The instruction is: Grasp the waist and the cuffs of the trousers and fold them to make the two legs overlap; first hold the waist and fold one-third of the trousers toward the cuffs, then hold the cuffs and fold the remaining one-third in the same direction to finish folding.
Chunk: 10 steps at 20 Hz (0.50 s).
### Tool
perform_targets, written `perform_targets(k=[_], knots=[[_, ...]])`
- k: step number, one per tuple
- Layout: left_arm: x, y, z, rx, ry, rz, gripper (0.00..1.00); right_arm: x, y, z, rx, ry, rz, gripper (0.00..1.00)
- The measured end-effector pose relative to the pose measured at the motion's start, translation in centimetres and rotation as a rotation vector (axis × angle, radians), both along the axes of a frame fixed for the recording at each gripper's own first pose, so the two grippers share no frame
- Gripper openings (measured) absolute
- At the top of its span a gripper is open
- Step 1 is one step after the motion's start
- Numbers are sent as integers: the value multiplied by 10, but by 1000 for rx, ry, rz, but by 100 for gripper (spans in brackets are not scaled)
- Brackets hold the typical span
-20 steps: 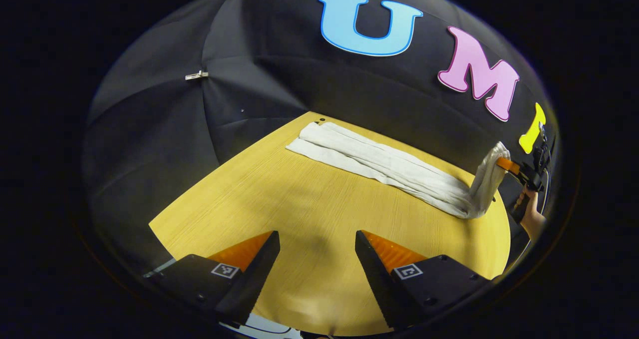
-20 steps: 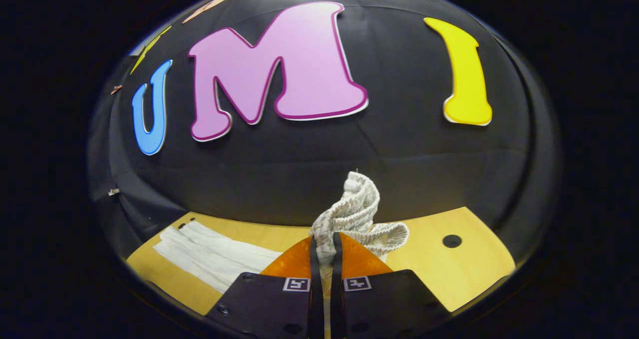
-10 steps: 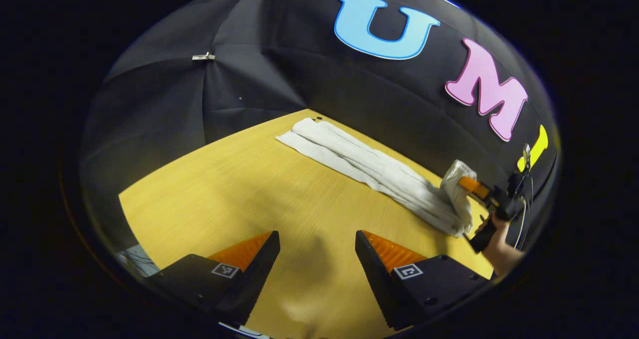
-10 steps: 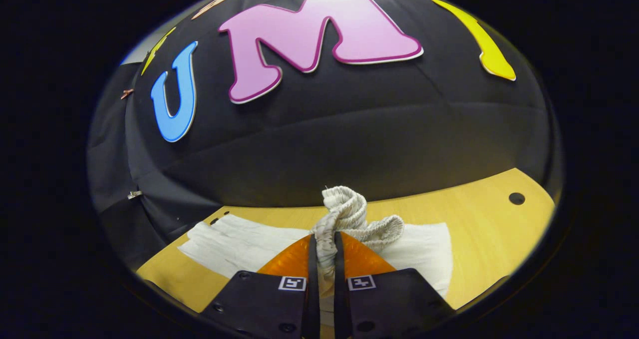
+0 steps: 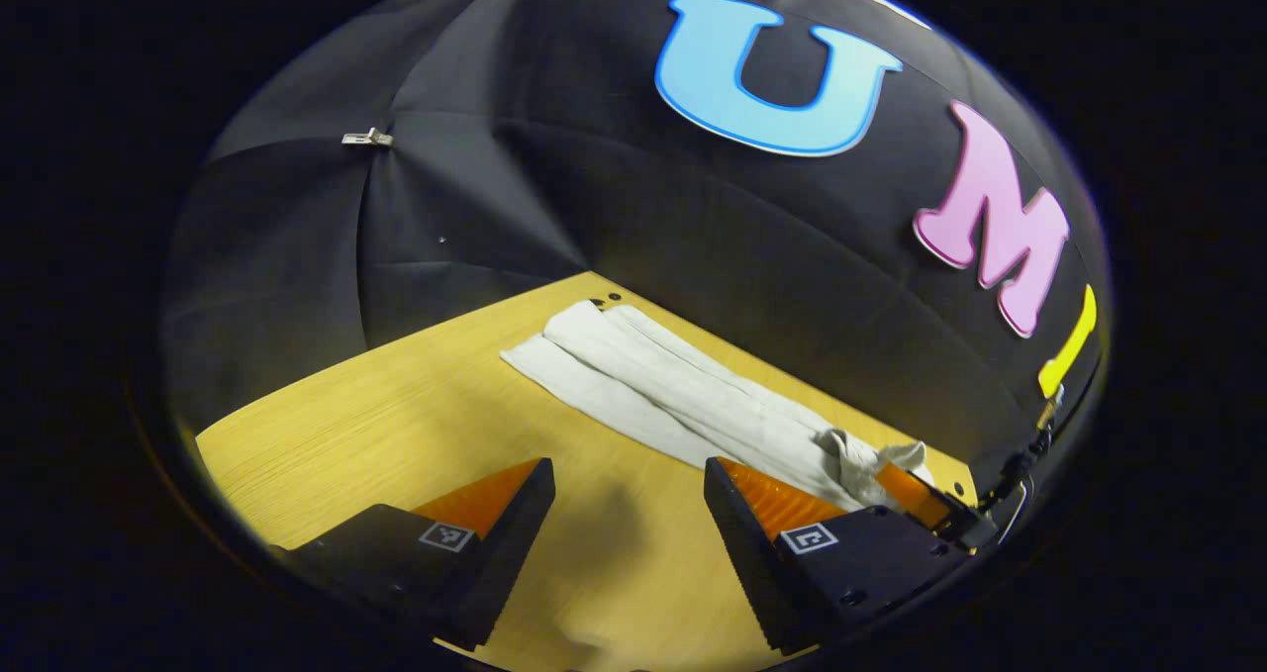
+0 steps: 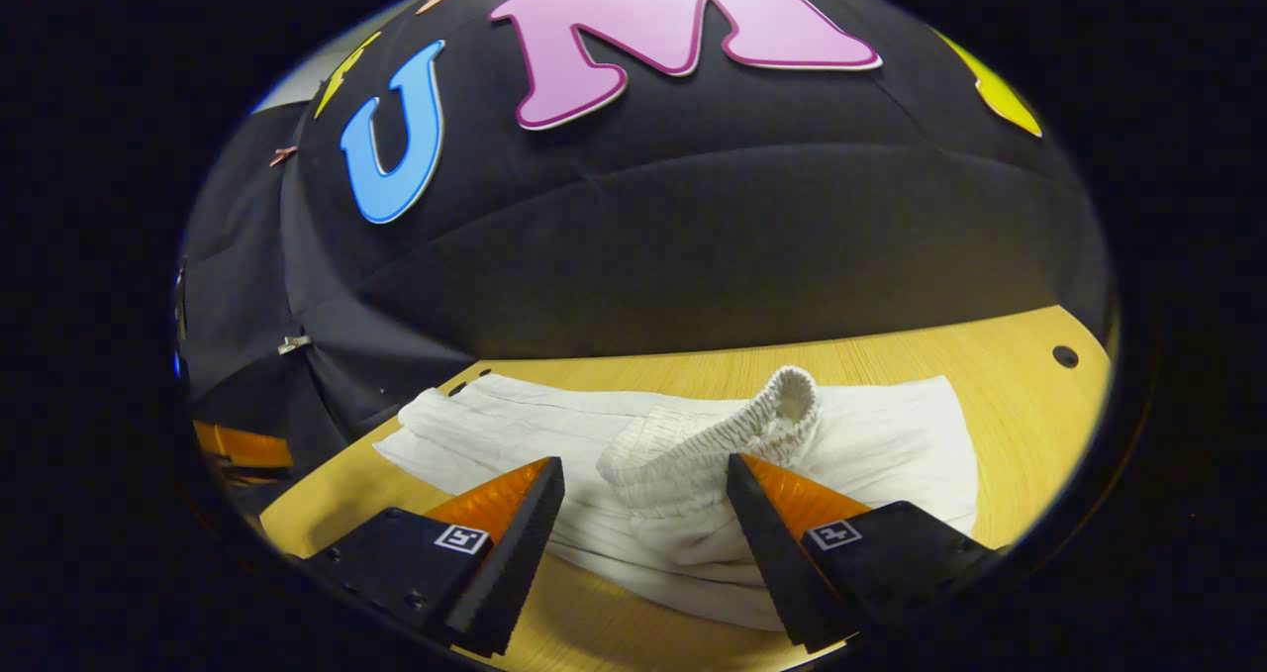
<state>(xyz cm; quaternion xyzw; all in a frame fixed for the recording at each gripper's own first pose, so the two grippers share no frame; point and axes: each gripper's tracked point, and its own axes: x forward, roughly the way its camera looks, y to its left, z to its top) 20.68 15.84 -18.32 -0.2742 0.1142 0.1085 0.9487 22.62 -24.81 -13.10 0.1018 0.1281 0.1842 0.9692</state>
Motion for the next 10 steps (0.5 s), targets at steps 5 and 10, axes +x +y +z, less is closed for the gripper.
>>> perform_targets(k=[5,10], knots=[[53,62,-17,71,45,74,96,-23,-27,22,-116,-93,-6,98],[102,103,-33,28,67,99,96,-54,-72,41,-216,-137,9,99]])
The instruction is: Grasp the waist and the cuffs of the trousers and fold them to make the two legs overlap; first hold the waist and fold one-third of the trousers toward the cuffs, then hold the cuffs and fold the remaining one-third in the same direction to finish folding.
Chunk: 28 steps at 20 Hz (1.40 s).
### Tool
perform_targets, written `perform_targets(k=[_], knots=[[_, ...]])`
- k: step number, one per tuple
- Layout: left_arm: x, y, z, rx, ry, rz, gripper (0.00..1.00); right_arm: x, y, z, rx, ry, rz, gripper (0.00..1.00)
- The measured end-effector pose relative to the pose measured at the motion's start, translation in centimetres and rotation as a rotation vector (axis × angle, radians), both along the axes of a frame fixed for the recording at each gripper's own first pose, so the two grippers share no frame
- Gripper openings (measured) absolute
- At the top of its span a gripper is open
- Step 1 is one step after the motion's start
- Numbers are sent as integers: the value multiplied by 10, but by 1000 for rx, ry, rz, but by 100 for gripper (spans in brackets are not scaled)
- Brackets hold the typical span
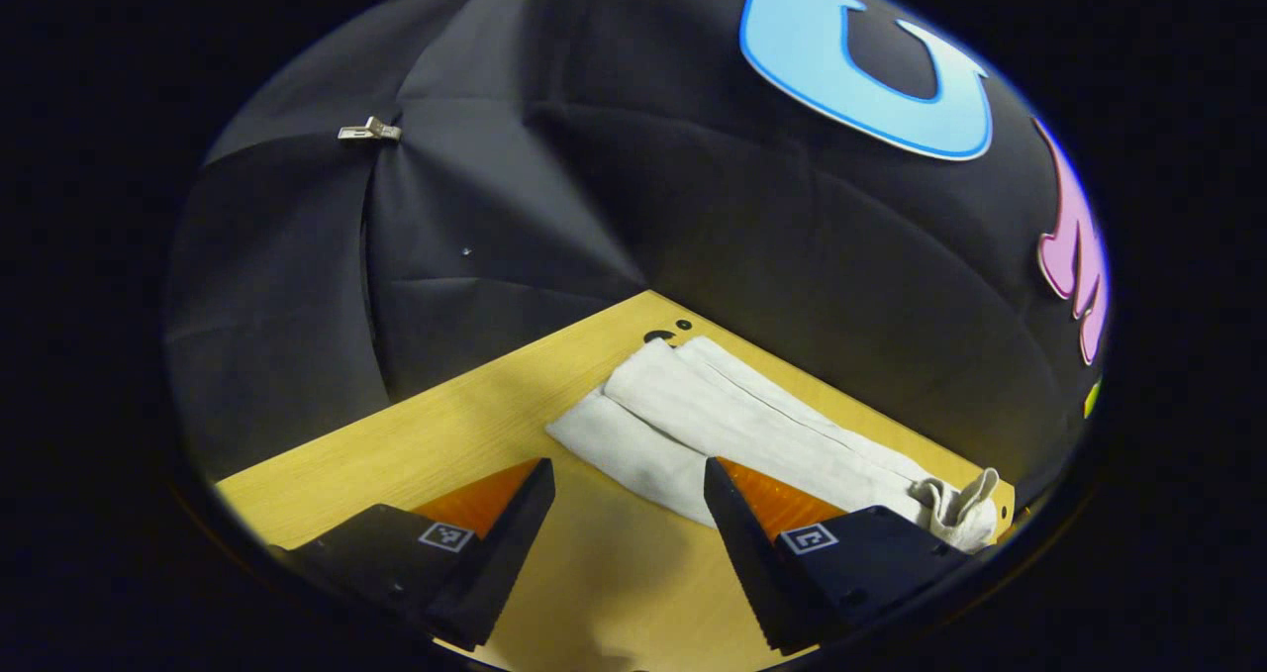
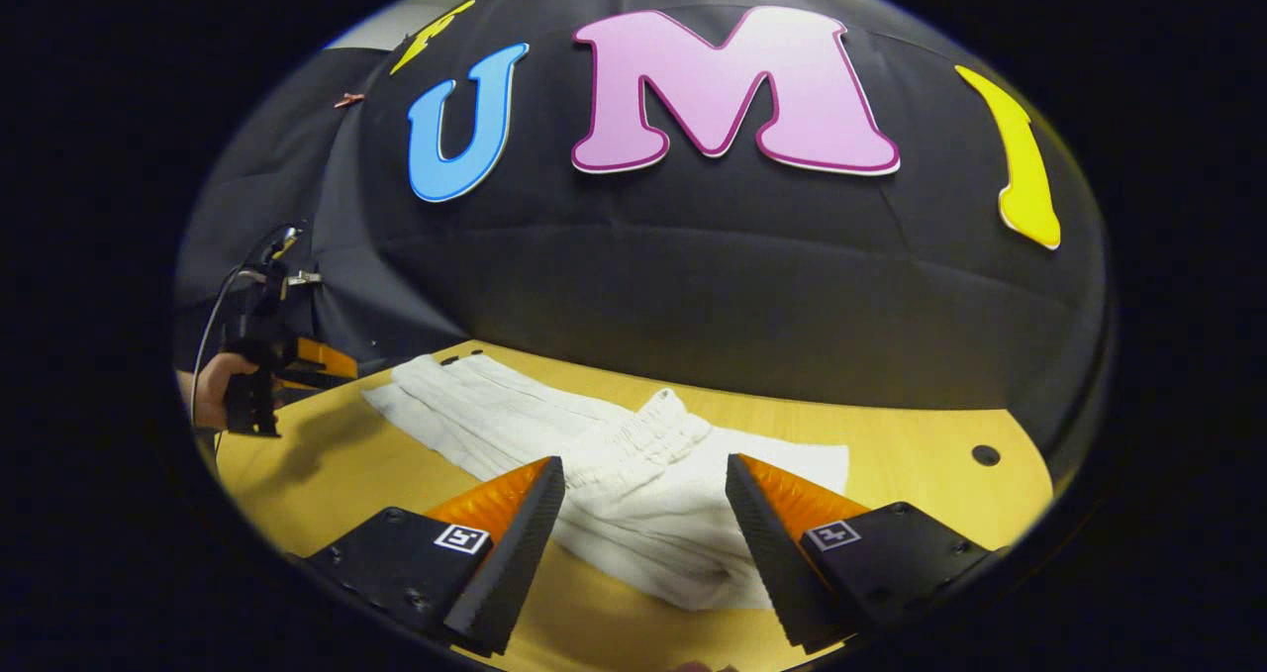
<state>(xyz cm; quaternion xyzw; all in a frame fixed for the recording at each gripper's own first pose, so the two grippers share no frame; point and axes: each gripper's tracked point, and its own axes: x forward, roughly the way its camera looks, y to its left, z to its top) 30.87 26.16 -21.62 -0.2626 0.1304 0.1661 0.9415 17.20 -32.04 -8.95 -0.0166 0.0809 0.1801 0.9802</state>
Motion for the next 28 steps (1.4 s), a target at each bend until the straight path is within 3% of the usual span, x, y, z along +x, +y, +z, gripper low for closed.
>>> perform_targets(k=[3,8,12,15,16,17,20,21,23,24,28], knots=[[29,18,-4,21,4,-4,96,-16,-40,9,-40,-13,-51,99],[84,37,-9,60,9,-91,95,-45,-84,-1,-56,44,-152,99],[111,36,-34,29,63,-134,95,-68,-94,-24,-33,144,-200,99],[120,33,-35,58,76,-160,87,-77,-96,-24,-36,159,-217,99],[120,38,-36,85,94,-152,92,-79,-96,-24,-37,160,-221,99],[117,36,-39,116,125,-157,89,-80,-97,-26,-39,165,-224,99],[121,36,-49,217,191,-184,70,-86,-99,-38,-13,220,-242,99],[119,29,-46,218,195,-197,71,-87,-100,-42,4,234,-249,99],[122,20,-45,202,196,-187,37,-93,-106,-46,17,249,-269,99],[118,14,-44,186,198,-182,26,-95,-107,-46,17,251,-273,100],[105,-4,-51,201,216,-225,9,-97,-118,-40,18,247,-288,100]])
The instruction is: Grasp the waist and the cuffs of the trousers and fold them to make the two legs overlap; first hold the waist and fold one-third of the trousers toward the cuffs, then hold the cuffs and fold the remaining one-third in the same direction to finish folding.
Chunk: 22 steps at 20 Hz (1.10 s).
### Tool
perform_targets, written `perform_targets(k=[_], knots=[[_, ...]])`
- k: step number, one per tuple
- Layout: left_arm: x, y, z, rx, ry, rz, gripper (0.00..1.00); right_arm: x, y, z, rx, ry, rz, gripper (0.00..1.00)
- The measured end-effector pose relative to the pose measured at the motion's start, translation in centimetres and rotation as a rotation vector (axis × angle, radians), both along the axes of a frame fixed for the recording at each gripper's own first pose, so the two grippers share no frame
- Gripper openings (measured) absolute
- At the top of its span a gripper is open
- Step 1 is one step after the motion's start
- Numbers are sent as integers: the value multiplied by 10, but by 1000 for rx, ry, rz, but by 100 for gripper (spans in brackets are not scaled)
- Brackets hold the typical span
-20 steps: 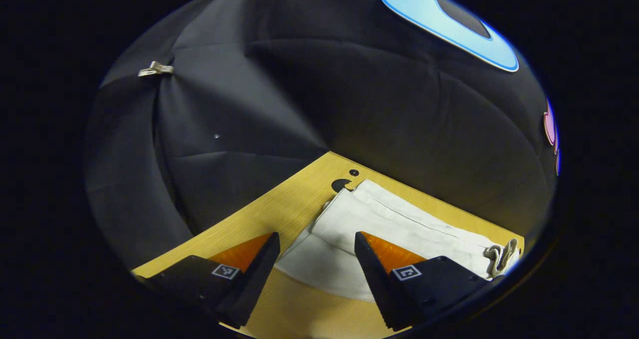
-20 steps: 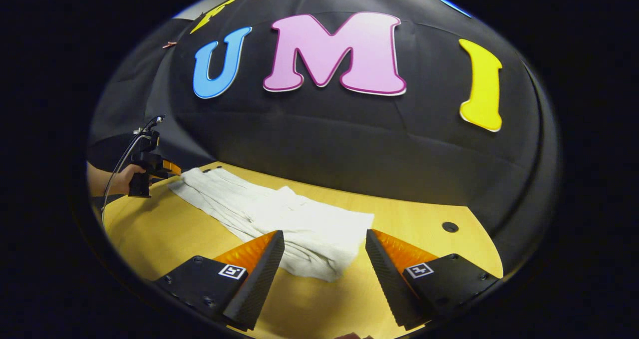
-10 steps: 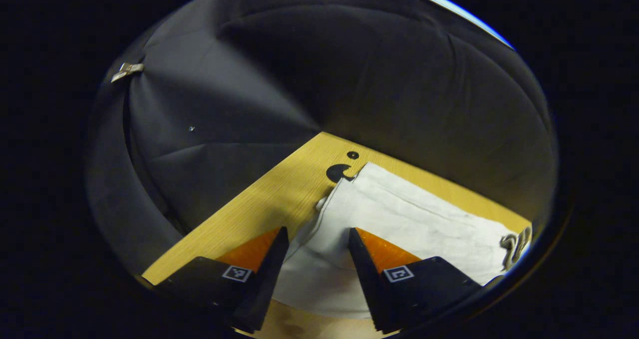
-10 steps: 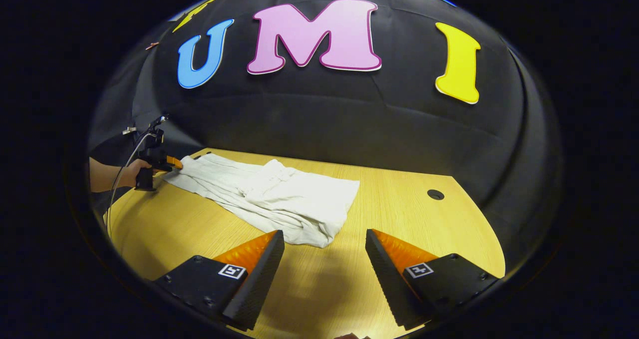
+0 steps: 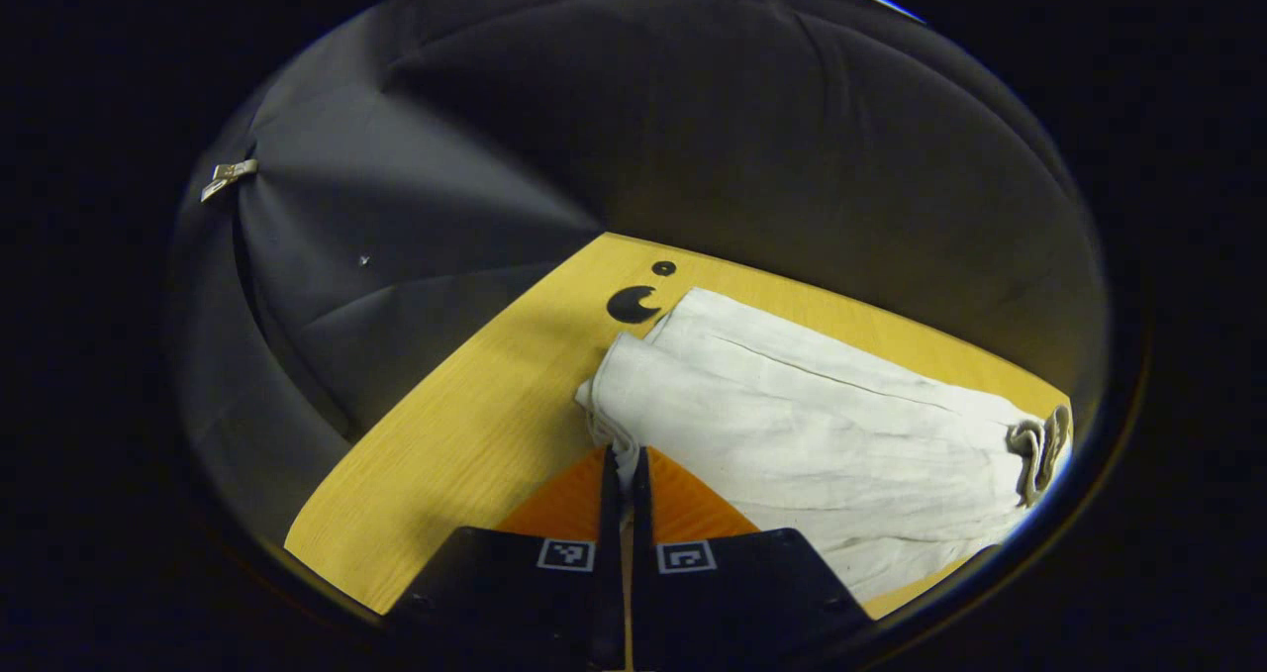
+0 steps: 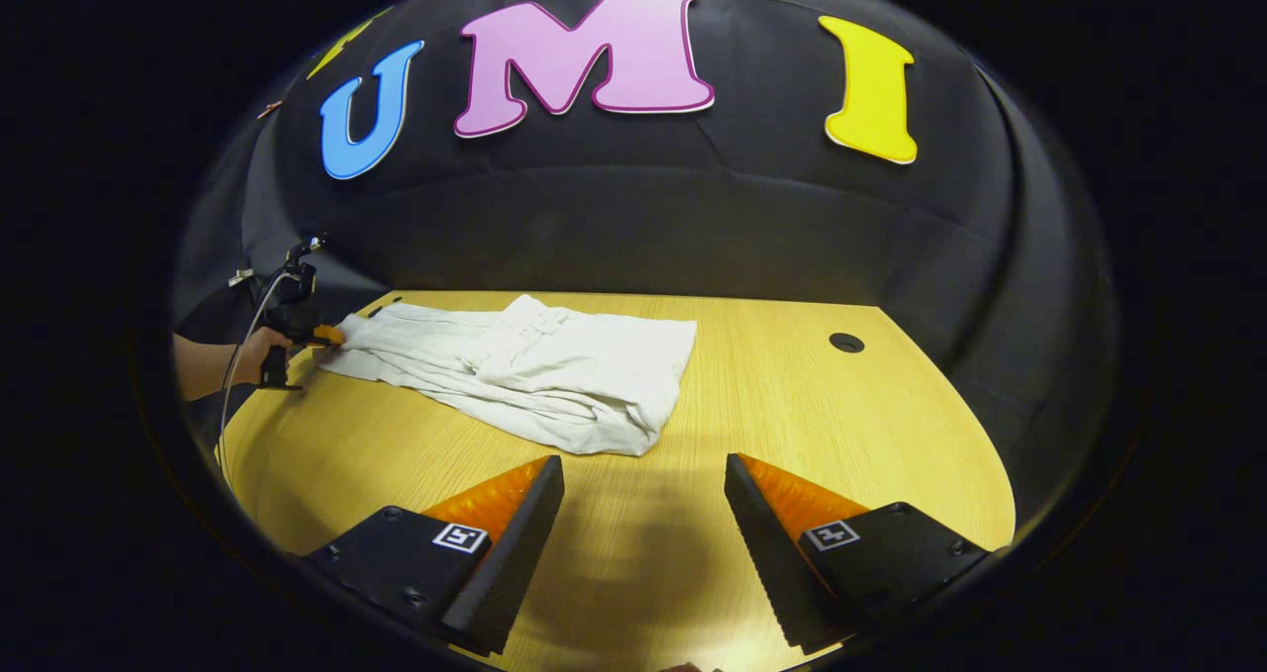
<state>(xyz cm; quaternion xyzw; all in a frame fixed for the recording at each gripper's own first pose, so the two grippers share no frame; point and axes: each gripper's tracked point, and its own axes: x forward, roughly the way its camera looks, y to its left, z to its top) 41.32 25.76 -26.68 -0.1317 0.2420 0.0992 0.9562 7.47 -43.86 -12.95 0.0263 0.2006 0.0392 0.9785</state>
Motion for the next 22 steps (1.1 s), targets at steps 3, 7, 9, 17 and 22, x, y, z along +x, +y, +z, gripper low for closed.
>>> perform_targets(k=[3,7,9,17,22], knots=[[-20,-20,-5,-23,25,-11,6,-1,-8,6,10,-3,-21,100],[-38,-23,7,-60,-20,45,6,-1,-25,20,40,-12,-56,99],[-41,-24,30,-73,-58,57,6,-2,-36,27,38,-20,-73,99],[-47,-74,131,-103,-178,9,6,-17,-68,48,-2,-48,-92,98],[-40,-154,188,-81,-242,-102,6,-29,-77,56,-9,-62,-93,99]])
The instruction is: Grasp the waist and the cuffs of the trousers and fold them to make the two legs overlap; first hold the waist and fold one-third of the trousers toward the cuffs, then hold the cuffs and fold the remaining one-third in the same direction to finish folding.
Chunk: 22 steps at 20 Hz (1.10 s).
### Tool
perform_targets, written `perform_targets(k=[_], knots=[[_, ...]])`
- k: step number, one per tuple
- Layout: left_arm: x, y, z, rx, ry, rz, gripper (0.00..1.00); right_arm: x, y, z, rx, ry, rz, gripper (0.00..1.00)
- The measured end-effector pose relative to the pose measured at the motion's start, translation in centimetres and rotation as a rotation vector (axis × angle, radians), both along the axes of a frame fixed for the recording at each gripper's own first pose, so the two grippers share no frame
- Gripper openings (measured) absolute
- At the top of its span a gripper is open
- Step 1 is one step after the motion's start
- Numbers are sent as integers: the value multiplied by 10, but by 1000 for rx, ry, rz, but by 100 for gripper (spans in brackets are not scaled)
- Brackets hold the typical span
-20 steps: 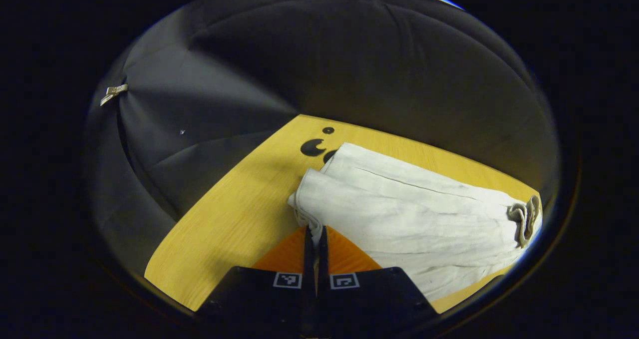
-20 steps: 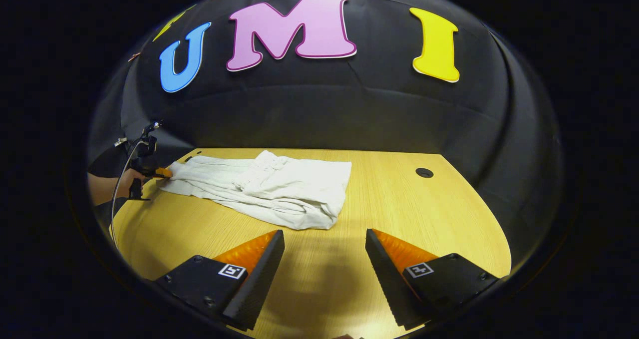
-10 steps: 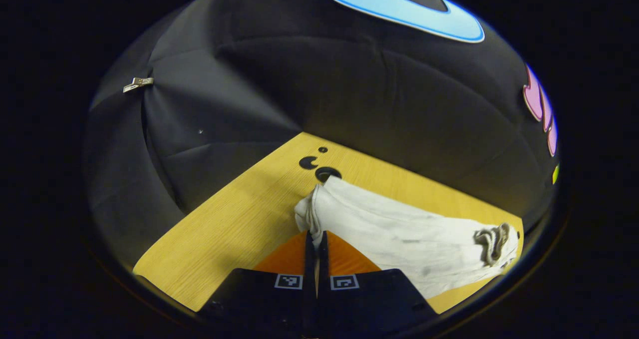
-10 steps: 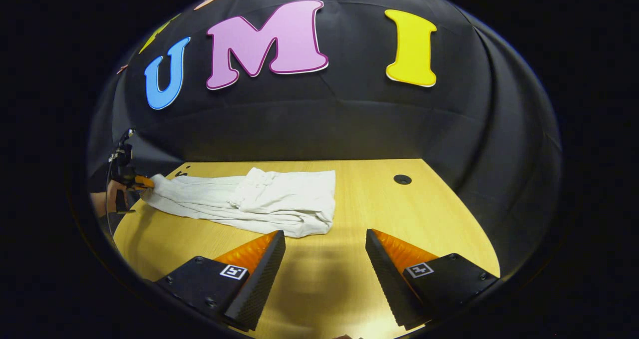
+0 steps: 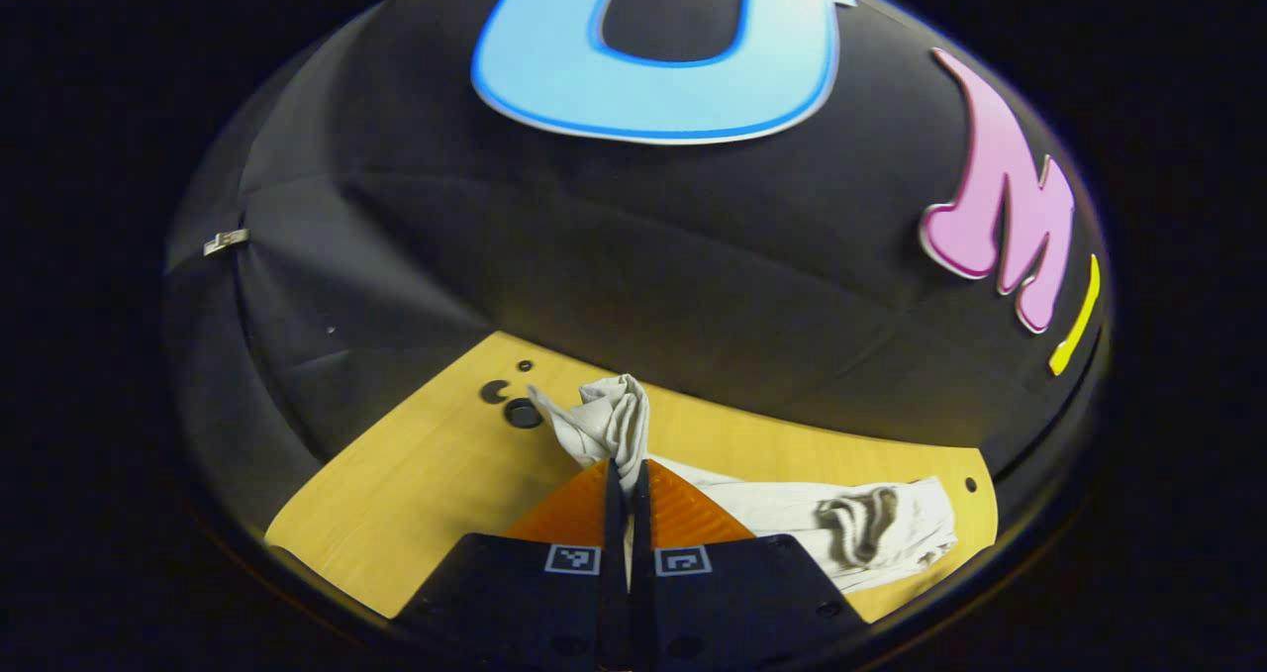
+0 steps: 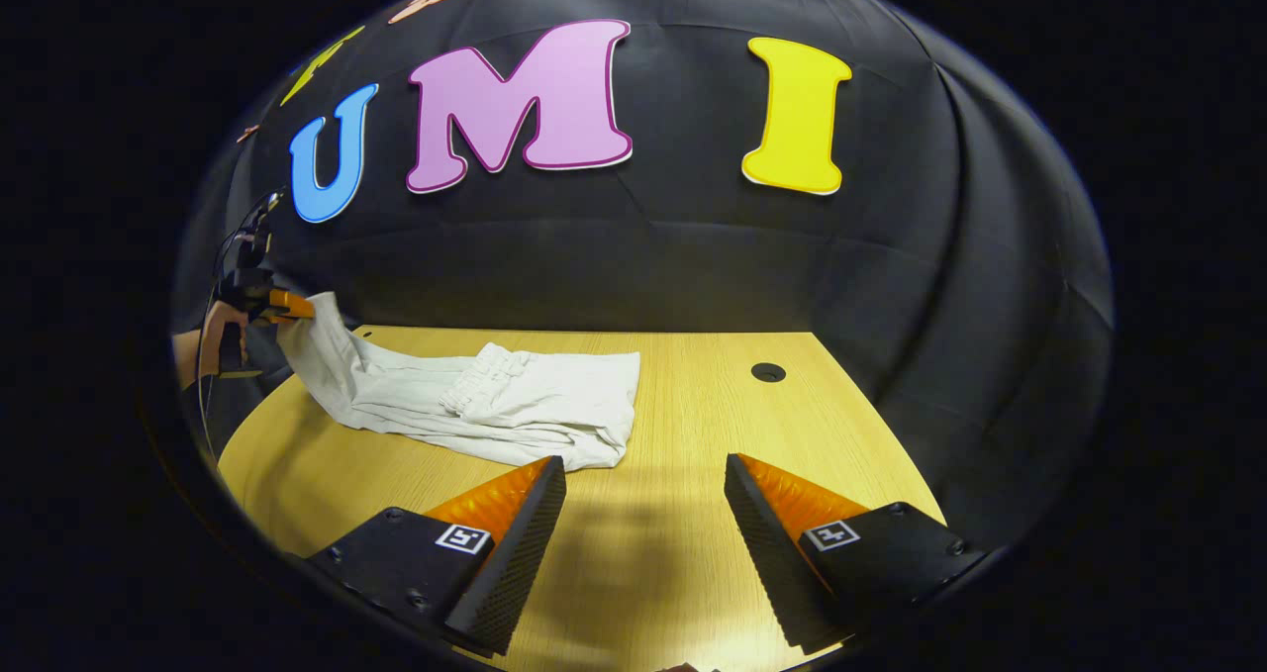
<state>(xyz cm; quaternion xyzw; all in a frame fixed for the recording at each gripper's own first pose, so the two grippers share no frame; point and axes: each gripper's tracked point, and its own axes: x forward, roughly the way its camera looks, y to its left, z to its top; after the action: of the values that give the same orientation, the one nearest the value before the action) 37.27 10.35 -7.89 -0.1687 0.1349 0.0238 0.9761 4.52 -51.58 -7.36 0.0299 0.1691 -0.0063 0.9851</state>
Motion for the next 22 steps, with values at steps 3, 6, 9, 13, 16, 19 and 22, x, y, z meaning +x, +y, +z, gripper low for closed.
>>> perform_targets(k=[3,6,9,13,16,19,22], knots=[[4,-58,27,11,-35,-72,6,-9,-9,1,-6,-2,-6,99],[6,-119,41,15,-53,-147,6,-17,-20,-1,8,-3,-29,99],[11,-180,51,-2,-61,-221,6,-25,-31,-2,47,4,-63,98],[18,-267,63,-6,-89,-341,6,-40,-55,12,25,-48,-123,99],[19,-336,61,31,-88,-429,6,-58,-70,13,42,-40,-154,98],[16,-392,54,28,-91,-510,6,-70,-85,19,45,-56,-187,98],[13,-426,41,-20,-58,-552,6,-80,-98,22,21,-65,-209,98]])
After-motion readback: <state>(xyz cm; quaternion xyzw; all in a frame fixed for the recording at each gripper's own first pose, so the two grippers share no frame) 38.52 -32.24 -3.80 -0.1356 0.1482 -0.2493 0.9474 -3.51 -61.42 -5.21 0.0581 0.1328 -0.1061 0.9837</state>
